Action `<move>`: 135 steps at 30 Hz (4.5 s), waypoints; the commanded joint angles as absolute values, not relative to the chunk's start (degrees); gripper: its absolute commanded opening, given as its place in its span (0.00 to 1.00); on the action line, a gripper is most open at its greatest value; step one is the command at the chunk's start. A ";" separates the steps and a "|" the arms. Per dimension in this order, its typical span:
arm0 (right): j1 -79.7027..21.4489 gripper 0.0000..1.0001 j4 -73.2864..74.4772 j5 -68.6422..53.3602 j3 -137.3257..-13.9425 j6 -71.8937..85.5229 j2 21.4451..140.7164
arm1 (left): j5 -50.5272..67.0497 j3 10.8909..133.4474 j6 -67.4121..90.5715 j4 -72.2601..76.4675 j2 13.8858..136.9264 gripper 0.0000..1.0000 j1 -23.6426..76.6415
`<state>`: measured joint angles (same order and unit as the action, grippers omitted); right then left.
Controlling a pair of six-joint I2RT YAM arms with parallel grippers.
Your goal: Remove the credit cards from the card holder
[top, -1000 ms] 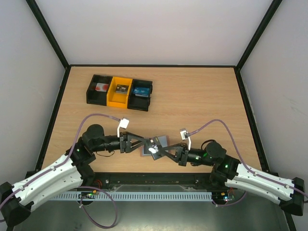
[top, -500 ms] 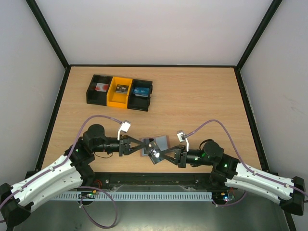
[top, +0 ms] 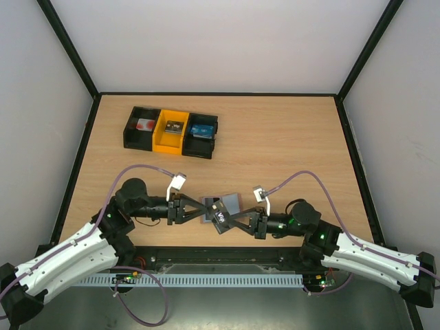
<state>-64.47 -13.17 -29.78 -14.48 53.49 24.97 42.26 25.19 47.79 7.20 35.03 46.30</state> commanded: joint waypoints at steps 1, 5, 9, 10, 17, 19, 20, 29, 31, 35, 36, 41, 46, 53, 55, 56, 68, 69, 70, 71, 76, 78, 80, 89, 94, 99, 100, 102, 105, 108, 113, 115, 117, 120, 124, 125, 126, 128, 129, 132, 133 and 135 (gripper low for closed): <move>-64.34 0.02 -17.55 -30.23 -13.75 55.28 24.70 | 44.22 24.61 47.66 8.61 33.14 0.29 46.05; -64.34 0.02 -18.60 -30.98 -13.69 56.06 24.85 | 43.61 25.13 47.09 7.53 33.10 0.32 46.05; -64.36 0.02 -19.62 -31.69 -13.37 56.32 24.87 | 42.78 25.24 46.24 6.75 34.42 0.42 46.04; -64.35 0.02 -20.17 -31.96 -13.10 56.58 24.87 | 42.72 25.11 46.25 6.97 34.78 0.43 46.05; -64.34 0.02 -22.73 -33.42 -12.35 57.40 27.87 | 42.45 24.66 47.27 9.19 36.39 0.46 46.05; -64.34 0.02 -22.96 -33.51 -12.32 57.39 28.36 | 43.01 24.79 47.31 9.73 36.98 0.36 46.01; -64.34 0.02 -23.02 -33.40 -12.28 57.32 28.53 | 43.44 24.84 47.43 10.20 37.26 0.29 46.03; -64.34 0.02 -20.59 -30.99 -12.14 56.95 27.70 | 42.96 24.04 47.37 10.89 37.23 0.03 46.05; -64.34 0.07 -19.29 -29.66 -12.30 56.62 26.86 | 41.31 24.84 46.40 9.10 36.97 0.03 45.99; -64.34 0.29 -15.33 -26.05 -12.84 55.63 25.41 | 36.30 26.34 45.38 5.74 36.00 0.03 45.89; -64.37 0.36 -14.39 -25.20 -12.83 55.49 24.19 | 34.51 26.47 45.40 5.06 35.68 0.03 45.84; -64.35 0.73 -10.87 -21.77 -13.11 55.62 22.42 | 27.02 26.81 46.10 2.80 34.88 0.03 45.40; -64.34 0.98 -9.17 -20.11 -13.60 55.57 22.27 | 16.12 29.94 45.78 -1.64 35.22 0.03 44.93; -64.34 0.98 -7.57 -17.58 -13.54 55.40 21.80 | -5.38 36.65 47.07 -13.22 37.72 0.03 43.77; -64.34 0.98 -7.18 -17.25 -13.56 55.61 21.88 | -9.78 37.81 46.24 -14.38 38.82 0.03 43.20; -64.34 0.98 -7.19 -17.28 -13.47 55.70 21.82 | -12.29 38.11 45.86 -14.52 39.18 0.03 42.83; -64.37 0.98 -9.15 -17.34 -13.10 56.03 22.04 | -25.97 43.77 39.16 -8.39 50.09 0.03 31.78; -64.34 0.98 -9.30 -17.35 -12.95 55.99 22.06 | -25.04 44.38 38.58 -7.43 51.63 0.03 30.30; -64.35 0.98 -9.48 -17.32 -12.88 55.99 22.14 | -23.64 44.80 38.25 -6.29 53.27 0.03 28.29; -64.34 0.98 -9.64 -17.24 -12.84 55.92 22.15 | -22.02 45.15 37.85 -4.73 54.70 0.03 26.85; -64.38 0.98 -9.76 -16.56 -12.83 55.81 22.15 | -13.72 45.59 36.54 3.60 61.74 0.03 20.48; -64.35 0.98 -9.79 -16.55 -13.07 55.81 22.15 | -11.41 45.55 36.13 6.87 64.34 0.03 18.43; -64.34 0.98 -9.92 -16.50 -13.09 55.81 22.13 | -9.69 45.93 35.39 10.24 67.21 0.03 16.76; -64.36 0.98 -9.65 -16.22 -13.76 56.40 21.96 | -1.69 50.96 33.52 18.50 80.45 0.03 11.33; -64.35 0.98 -8.21 -15.52 -14.57 56.62 21.90 | -0.36 55.56 32.77 19.89 88.00 0.03 11.16; -64.35 0.98 -8.16 -14.86 -14.71 57.25 21.71 | -0.20 60.42 31.52 19.66 95.49 0.03 11.07; -64.38 0.98 -8.25 -14.87 -14.69 57.36 21.79 | -0.40 61.37 31.29 19.16 96.88 0.03 11.07; -64.41 0.98 -8.37 -14.79 -14.73 57.63 21.87 | -0.75 63.69 30.74 18.30 99.38 0.03 10.95; -64.37 0.98 -8.22 -14.55 -14.89 57.70 21.97 | -0.52 65.30 29.82 18.73 102.13 0.03 10.79; -64.36 0.98 -8.13 -14.14 -14.90 57.79 22.06 | 0.62 66.82 29.62 18.51 104.91 0.03 10.64; -64.36 0.98 -8.16 -13.49 -15.01 57.68 22.39 | 1.39 67.28 29.84 19.06 107.60 0.03 10.55; -64.34 0.98 -8.23 -13.18 -15.04 57.66 22.69 | 1.53 67.50 29.75 19.31 108.47 0.03 10.46; -64.34 0.98 -8.40 -13.11 -15.10 57.66 23.05 | 1.99 68.02 29.65 19.42 109.55 0.03 10.33; -64.35 0.98 -8.55 -13.13 -15.22 57.66 23.67 | 3.06 69.19 29.37 19.04 111.16 0.03 9.96; -64.34 0.98 -8.77 -12.88 -15.21 57.74 23.99 | 3.66 69.53 29.36 19.06 112.24 0.03 9.76; -64.40 0.98 -8.82 -12.85 -15.21 57.73 23.99 | 3.81 69.60 29.29 19.20 112.47 0.03 9.76; -64.39 0.98 -8.87 -12.71 -15.24 57.74 24.04 | 3.90 69.73 29.16 19.12 112.81 0.03 9.71; -64.34 0.98 -8.88 -12.56 -15.25 57.83 24.13 | 3.95 70.22 28.84 18.72 113.43 0.03 9.67; -64.36 0.98 -8.95 -12.53 -15.28 57.88 24.16 | 3.97 70.57 28.58 18.41 113.73 0.03 9.60; -64.39 0.98 -9.02 -12.49 -15.23 58.09 24.26 | 4.04 71.38 28.13 17.62 114.37 0.05 9.67; -64.34 0.98 -8.96 -12.47 -15.23 58.13 24.29 | 3.92 71.59 28.01 17.32 114.49 0.05 9.65; -64.34 0.98 -8.96 -12.14 -15.21 58.27 24.35 | 3.66 71.83 27.76 16.73 114.52 0.08 9.58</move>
<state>-64.45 -8.12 -13.30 -13.63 57.80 24.32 3.46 69.82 29.39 17.41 113.43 9.93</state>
